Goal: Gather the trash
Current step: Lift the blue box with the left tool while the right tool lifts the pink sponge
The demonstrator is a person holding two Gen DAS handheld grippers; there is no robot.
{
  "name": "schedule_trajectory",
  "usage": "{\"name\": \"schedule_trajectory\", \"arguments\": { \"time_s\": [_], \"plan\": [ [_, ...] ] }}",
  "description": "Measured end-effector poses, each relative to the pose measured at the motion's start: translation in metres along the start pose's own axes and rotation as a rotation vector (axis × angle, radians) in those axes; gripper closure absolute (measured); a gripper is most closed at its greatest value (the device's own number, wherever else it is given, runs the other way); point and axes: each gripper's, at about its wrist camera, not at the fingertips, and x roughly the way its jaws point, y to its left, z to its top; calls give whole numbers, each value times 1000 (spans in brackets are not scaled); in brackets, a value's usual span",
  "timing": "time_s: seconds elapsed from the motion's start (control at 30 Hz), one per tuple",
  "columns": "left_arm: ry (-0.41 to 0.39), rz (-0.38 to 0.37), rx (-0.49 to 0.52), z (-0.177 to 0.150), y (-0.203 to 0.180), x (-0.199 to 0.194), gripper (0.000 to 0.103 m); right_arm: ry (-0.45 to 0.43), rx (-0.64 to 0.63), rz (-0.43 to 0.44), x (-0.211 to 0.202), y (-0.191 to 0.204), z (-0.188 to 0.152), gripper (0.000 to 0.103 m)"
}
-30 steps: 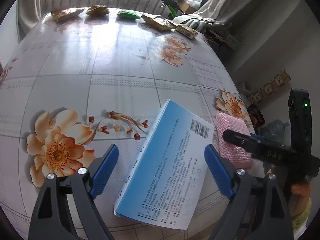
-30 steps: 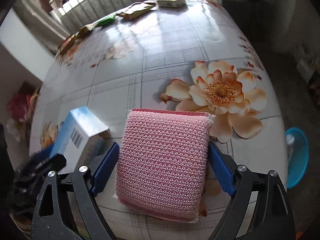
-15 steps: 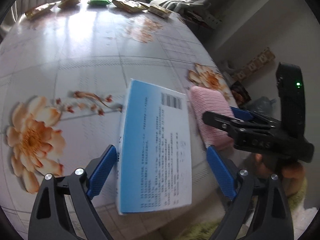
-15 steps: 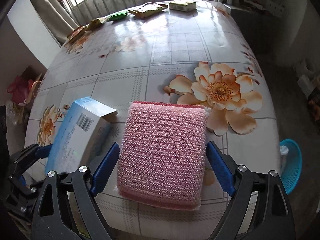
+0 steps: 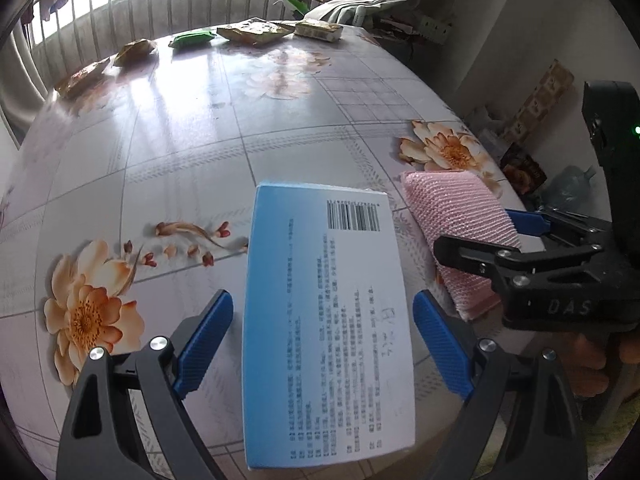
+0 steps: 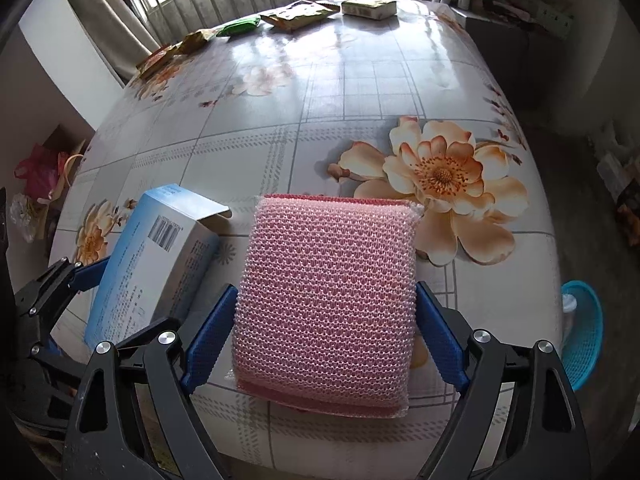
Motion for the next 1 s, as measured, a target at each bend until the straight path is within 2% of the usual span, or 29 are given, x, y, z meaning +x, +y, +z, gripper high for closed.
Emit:
{"name": "schedule_trajectory", "arguments": {
  "time_s": [0.43,0.8,1.0],
  "plan": [
    [-13,80,52,-2,-7,3,17,-13,23,5,-5,-11,-4,24],
    [-23,81,59,-3,-9,0,29,-17,41,39,-8,-23,-6,25],
    [-29,78,56,-3,-10,-1,30,-20,55,57,-10,-27,-9,25]
  ]
}}
